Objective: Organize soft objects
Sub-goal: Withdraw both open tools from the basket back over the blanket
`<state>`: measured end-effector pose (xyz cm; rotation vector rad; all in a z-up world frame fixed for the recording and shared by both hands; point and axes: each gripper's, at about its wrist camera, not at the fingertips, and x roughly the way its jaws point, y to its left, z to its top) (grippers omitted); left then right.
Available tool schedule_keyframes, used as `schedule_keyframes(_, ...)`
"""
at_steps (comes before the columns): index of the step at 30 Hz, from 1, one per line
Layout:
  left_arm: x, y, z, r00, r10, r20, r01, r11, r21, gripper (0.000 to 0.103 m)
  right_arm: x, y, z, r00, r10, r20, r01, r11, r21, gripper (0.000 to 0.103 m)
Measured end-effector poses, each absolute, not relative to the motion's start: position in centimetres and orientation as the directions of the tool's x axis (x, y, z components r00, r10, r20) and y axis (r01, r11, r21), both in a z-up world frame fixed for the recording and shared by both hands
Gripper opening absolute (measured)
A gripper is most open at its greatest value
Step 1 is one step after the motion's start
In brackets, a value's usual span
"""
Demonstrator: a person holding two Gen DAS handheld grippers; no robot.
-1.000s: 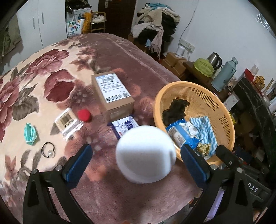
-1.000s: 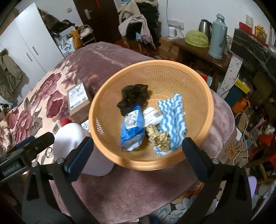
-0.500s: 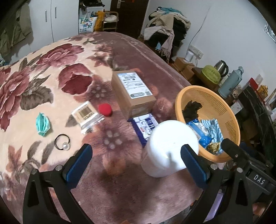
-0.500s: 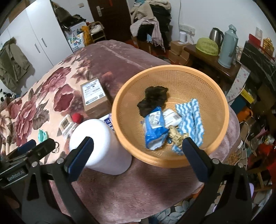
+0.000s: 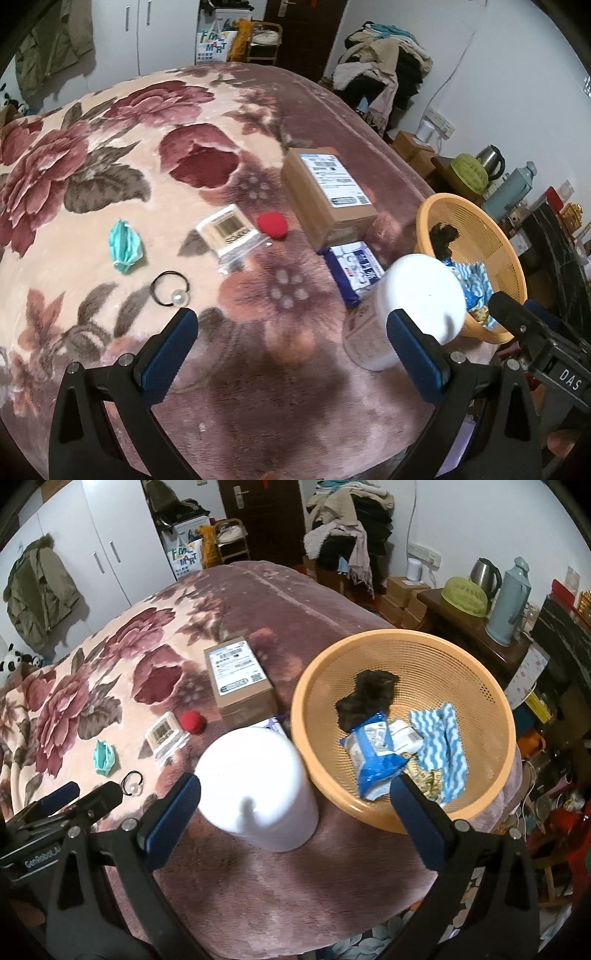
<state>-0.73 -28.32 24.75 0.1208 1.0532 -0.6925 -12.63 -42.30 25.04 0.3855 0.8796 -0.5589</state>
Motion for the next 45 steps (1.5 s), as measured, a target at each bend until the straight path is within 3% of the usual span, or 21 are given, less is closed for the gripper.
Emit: schedule_keyframes(45, 5.5, -14.3, 21.2, 0.339, -0.41, -0.847, 0.395, 0.879, -0.268, 0.102, -4.5, -30.2, 23.0, 0.501, -0.238, -0.832, 0.419, 0.908, -0.007, 0.103)
